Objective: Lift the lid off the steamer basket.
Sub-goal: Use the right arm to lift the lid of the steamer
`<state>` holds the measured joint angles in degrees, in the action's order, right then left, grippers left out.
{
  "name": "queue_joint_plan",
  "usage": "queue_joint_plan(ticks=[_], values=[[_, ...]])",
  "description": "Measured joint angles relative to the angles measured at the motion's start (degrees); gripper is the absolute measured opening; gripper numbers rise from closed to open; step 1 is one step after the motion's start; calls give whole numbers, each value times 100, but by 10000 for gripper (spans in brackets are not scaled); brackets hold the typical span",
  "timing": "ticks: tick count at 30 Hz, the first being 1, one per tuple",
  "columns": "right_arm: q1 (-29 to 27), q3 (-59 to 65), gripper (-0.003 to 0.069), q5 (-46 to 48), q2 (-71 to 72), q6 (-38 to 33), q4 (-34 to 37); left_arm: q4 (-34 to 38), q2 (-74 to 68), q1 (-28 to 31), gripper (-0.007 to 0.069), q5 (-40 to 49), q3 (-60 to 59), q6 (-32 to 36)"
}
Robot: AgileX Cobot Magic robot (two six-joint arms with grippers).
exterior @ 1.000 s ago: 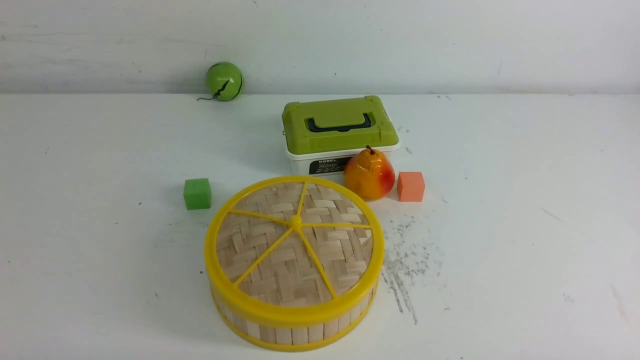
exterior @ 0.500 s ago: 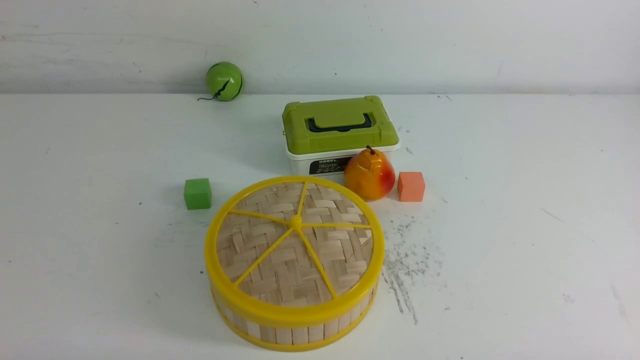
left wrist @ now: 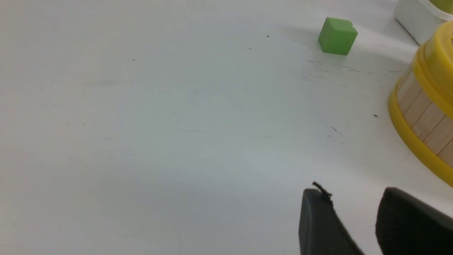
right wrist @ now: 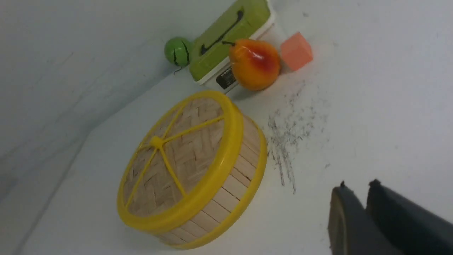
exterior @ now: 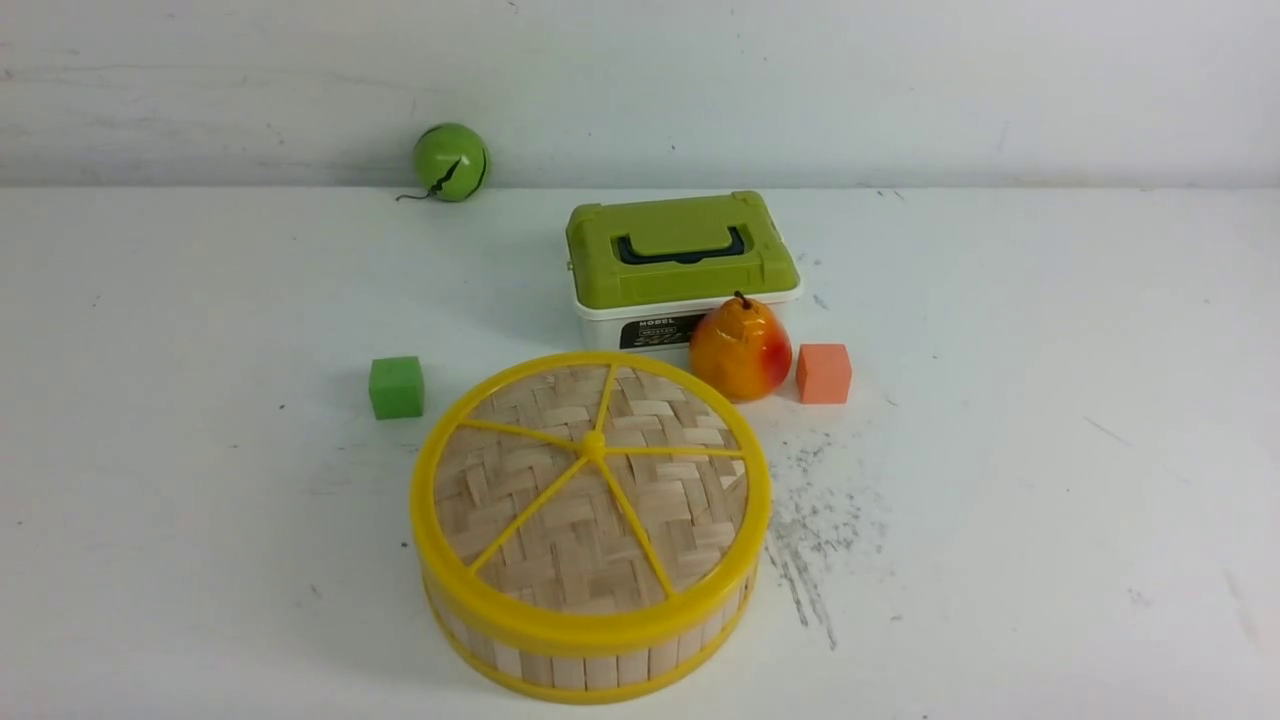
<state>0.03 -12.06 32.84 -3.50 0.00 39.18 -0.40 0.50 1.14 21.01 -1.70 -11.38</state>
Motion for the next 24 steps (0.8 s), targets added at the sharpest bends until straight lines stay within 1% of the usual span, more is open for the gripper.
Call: queue_joint_plan(ticks=[2,4,5,7,9,10,11,16,17,18,19,20,22,23,24], values=[[0,-678,36,343,-540,-586,-273,0,0,0,239,0,0,0],[0,-1629,-8,953,-1358,-1212,-645,0,0,0,239,0,0,0],[0,-1721,-11,1014,-1358,-1262,-645,0,0,0,239,0,0,0],[70,-2834,-22,1761,-2363,-1817,-988,0,0,0,239,0,0,0],[190,-3510,-22,2211,-2948,-2060,-1090,0,0,0,239,0,0,0],[207,-3580,-22,2256,-3011,-2082,-1107,0,0,0,239,0,0,0],[407,-4151,-22,2621,-3565,-2236,-1148,0,0,0,239,0,0,0],[1081,-5132,-15,3310,-4673,-2350,-1469,0,0,0,239,0,0,0],[1459,-5499,-13,3622,-5114,-2355,-1670,0,0,0,239,0,0,0],[1588,-5608,-12,3723,-5329,-2343,-1785,0,0,0,239,0,0,0],[1929,-5878,-11,3810,-5691,-2262,-2012,0,0,0,239,0,0,0],[1972,-5911,-12,3829,-5792,-2230,-2085,0,0,0,239,0,0,0],[2350,-6193,-12,3862,-6186,-2012,-2390,0,0,0,239,0,0,0],[2698,-6452,-11,3866,-6609,-1787,-2741,0,0,0,239,0,0,0],[2807,-6535,-10,3866,-6793,-1711,-2882,0,0,0,239,0,0,0]])
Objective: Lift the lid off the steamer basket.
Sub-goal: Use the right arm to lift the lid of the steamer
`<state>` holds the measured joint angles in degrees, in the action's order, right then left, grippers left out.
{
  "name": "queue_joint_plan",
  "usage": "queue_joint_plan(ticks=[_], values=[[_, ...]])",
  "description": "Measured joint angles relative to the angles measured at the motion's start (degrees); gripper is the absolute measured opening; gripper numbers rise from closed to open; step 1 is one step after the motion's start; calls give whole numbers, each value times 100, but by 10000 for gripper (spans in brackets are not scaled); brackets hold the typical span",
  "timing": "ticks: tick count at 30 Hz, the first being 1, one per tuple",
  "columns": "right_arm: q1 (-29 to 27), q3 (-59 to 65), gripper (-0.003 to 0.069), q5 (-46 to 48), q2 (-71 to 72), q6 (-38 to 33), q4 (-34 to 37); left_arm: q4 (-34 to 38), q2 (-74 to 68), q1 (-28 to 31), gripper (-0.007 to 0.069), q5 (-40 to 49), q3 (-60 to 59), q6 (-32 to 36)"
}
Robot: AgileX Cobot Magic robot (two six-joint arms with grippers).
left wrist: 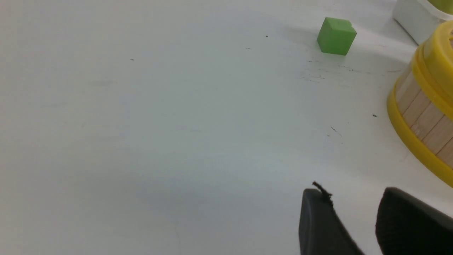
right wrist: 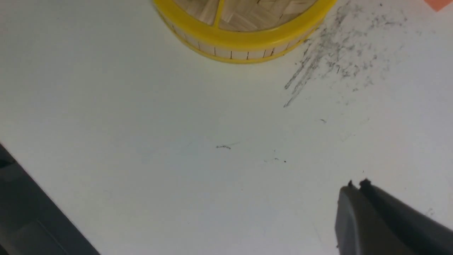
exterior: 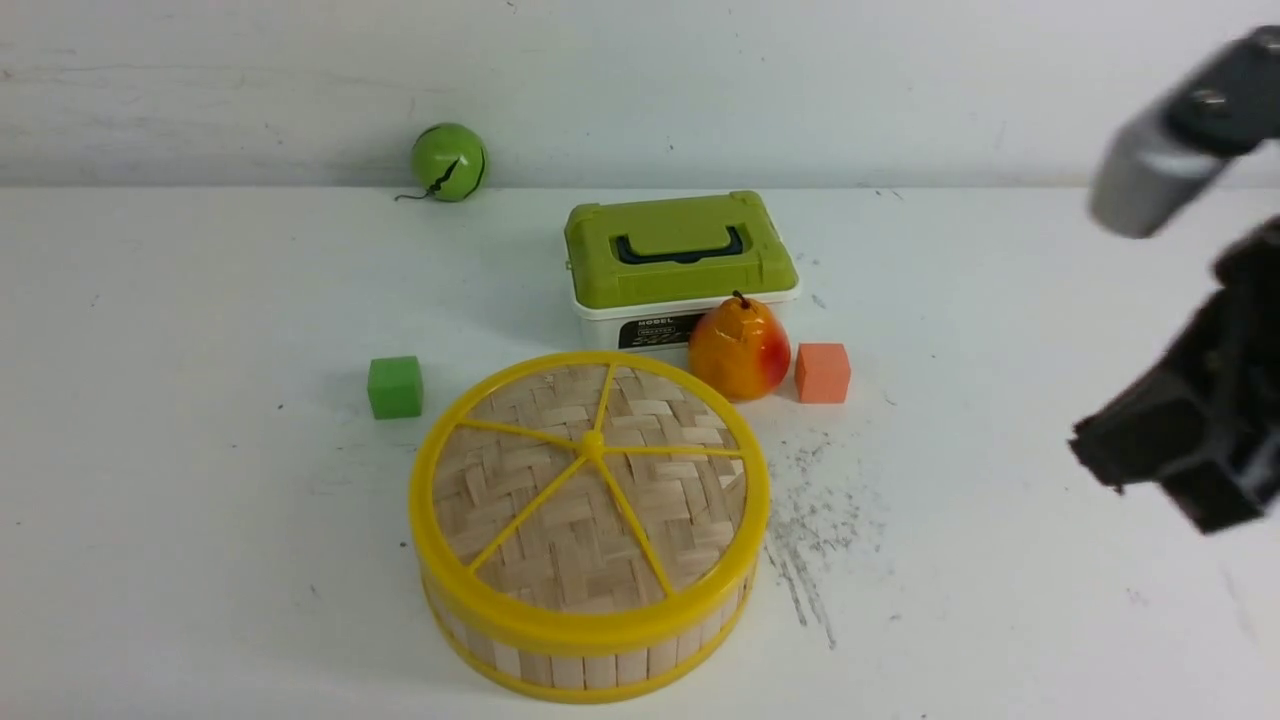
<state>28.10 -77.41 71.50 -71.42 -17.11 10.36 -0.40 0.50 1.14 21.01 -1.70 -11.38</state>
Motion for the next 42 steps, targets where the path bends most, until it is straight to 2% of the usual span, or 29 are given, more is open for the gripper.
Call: queue_joint_plan(ticks=[6,12,16,17,21,22,24,29,42], values=[[814,-880,-1,0,-1236,559,-521,0,0,0,239,0,0,0],[1190,-1893,54,0,-2325,731,-590,0,0,0,239,0,0,0],[1263,-2667,178,-6,-3180,744,-590,0,0,0,239,0,0,0],[1260,-2667,185,-6,-3215,744,-590,0,0,0,239,0,0,0],[1291,-3242,331,-12,-3883,744,-603,0,0,0,239,0,0,0],[1298,-3261,331,-12,-3908,744,-603,0,0,0,239,0,0,0],[1298,-3492,379,-12,-4187,744,-565,0,0,0,239,0,0,0],[1298,-3767,395,-37,-4609,748,-560,0,0,0,239,0,0,0],[1298,-3806,386,-892,-5005,1138,-585,0,0,0,239,0,0,0]])
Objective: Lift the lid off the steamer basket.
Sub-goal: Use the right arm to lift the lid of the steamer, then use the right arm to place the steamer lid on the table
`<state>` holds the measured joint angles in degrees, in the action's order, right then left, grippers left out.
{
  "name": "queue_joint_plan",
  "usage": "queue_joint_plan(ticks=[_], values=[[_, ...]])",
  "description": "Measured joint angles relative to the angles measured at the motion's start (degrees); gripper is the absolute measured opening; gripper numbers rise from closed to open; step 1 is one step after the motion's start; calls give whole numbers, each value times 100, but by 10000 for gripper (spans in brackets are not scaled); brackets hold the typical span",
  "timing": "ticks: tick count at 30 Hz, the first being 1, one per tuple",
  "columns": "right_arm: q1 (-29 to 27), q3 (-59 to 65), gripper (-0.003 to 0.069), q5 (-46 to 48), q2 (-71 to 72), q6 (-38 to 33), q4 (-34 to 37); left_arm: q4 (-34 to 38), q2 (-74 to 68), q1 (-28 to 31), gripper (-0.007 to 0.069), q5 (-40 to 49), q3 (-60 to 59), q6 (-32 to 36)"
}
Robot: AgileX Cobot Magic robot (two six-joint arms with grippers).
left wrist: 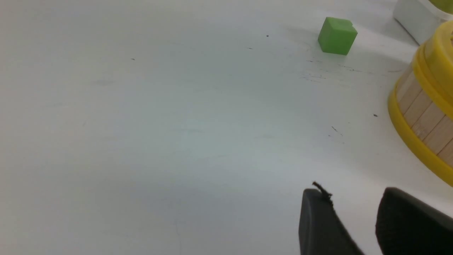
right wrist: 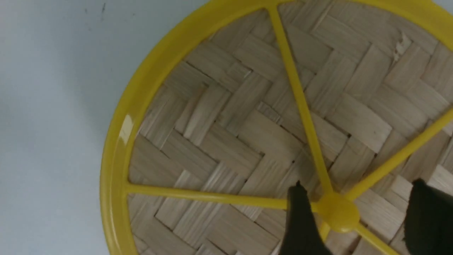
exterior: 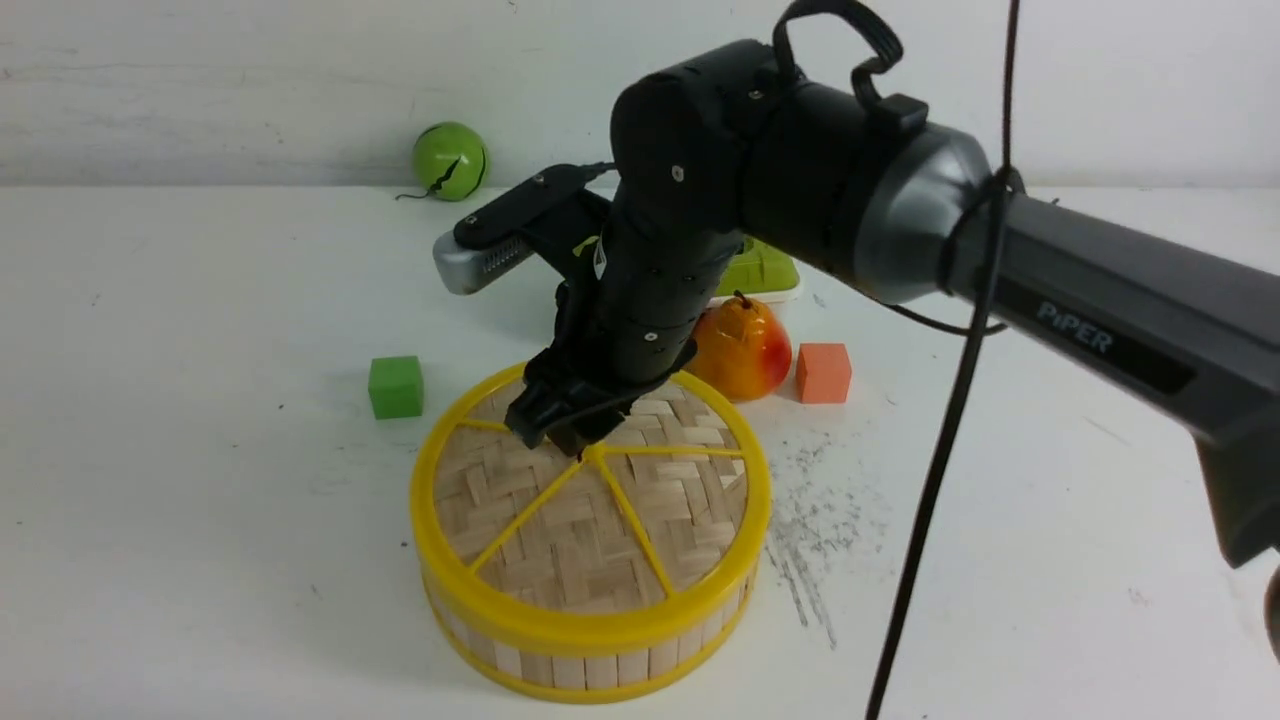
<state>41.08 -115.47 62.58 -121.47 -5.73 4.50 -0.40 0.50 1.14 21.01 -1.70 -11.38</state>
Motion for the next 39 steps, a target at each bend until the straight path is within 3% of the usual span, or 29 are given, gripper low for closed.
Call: queue_joint_plan(ticks=[5,11,13,22,28,31,39], values=[[0,0,314,136,-136,60,-31,0,0,0,239,0,0,0],[0,-10,180,162,-188,60,-25,0,0,0,239,0,0,0],[0,-10,104,162,-169,60,-25,0,0,0,239,0,0,0],[0,1,106,501,557,60,-195,0,0,0,239,0,0,0],[-93,115,106,875,1579,60,-893,0,0,0,239,0,0,0],[-391,449,106,875,2137,60,-930,0,0,0,239,0,0,0],[-2051,2593,106,839,3422,60,-718,0,0,0,239,0,0,0]])
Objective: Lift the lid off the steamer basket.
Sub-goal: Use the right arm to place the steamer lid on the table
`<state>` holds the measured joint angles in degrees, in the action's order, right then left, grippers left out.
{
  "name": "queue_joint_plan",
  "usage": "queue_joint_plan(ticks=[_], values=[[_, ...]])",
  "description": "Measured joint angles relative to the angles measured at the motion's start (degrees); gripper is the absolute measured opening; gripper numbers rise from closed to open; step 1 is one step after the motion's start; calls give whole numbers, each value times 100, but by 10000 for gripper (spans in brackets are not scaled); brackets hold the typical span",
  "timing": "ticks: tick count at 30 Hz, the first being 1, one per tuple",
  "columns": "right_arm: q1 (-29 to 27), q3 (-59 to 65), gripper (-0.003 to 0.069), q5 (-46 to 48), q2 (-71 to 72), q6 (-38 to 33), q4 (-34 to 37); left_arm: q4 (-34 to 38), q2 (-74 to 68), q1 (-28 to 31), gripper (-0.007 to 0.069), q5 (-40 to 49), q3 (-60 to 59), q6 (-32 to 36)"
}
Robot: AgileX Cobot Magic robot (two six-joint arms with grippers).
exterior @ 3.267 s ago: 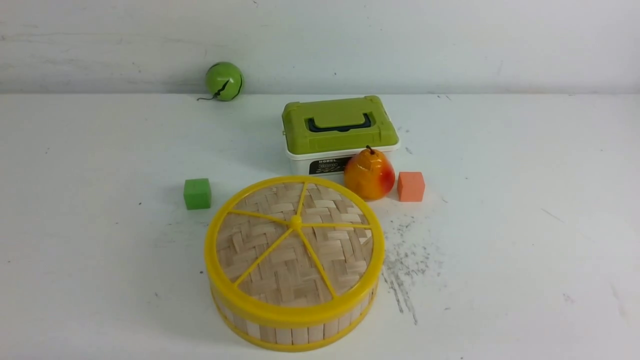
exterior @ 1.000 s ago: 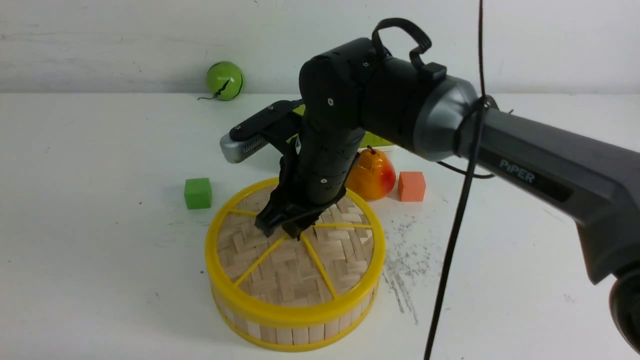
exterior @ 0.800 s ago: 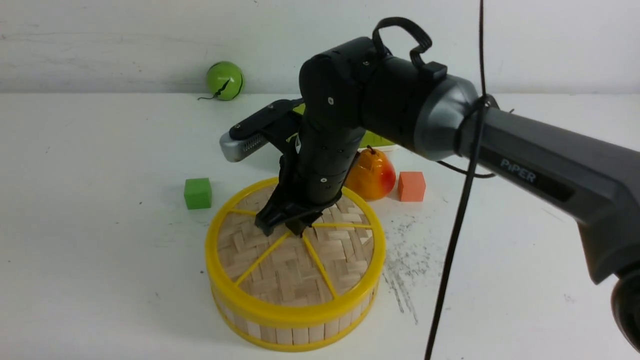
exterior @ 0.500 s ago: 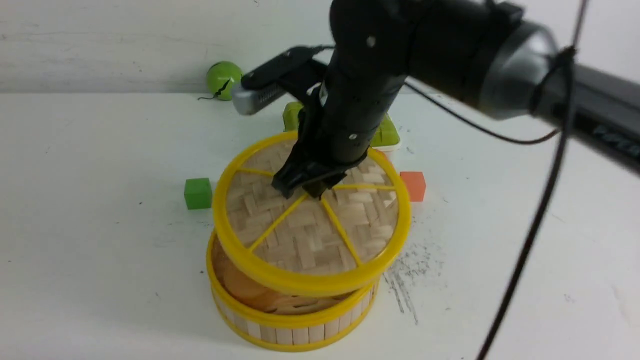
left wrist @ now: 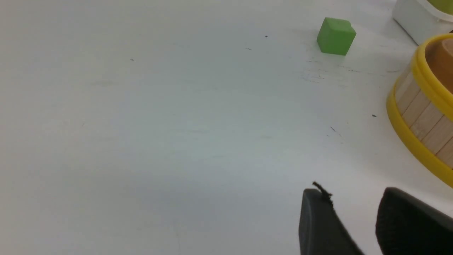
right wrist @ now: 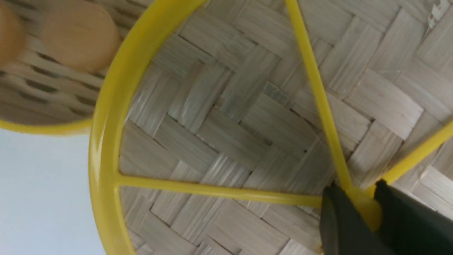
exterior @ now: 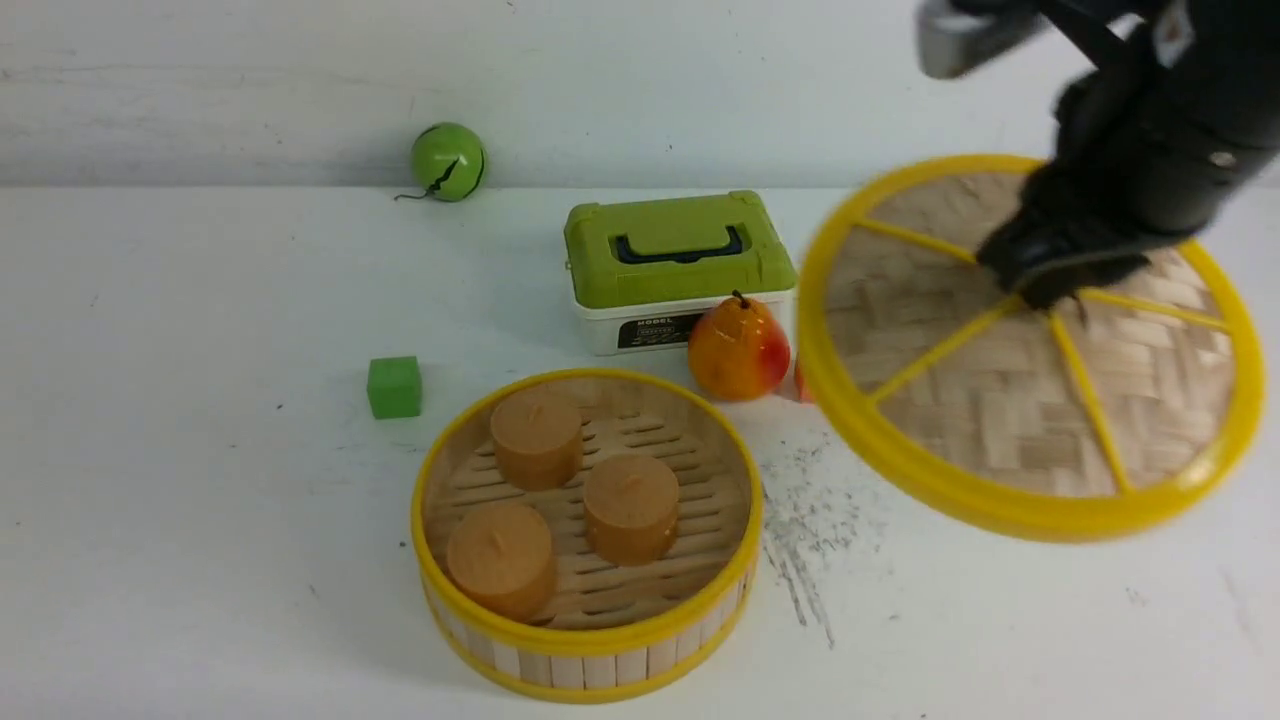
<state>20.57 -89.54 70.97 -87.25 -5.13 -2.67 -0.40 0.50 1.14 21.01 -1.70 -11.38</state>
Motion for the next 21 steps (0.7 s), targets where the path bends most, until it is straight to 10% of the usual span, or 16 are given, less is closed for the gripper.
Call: queue_joint_plan(ticks=[21], values=[[-729,1911,106,-2366,-1430,14,919,0,0,0,239,0,0,0]])
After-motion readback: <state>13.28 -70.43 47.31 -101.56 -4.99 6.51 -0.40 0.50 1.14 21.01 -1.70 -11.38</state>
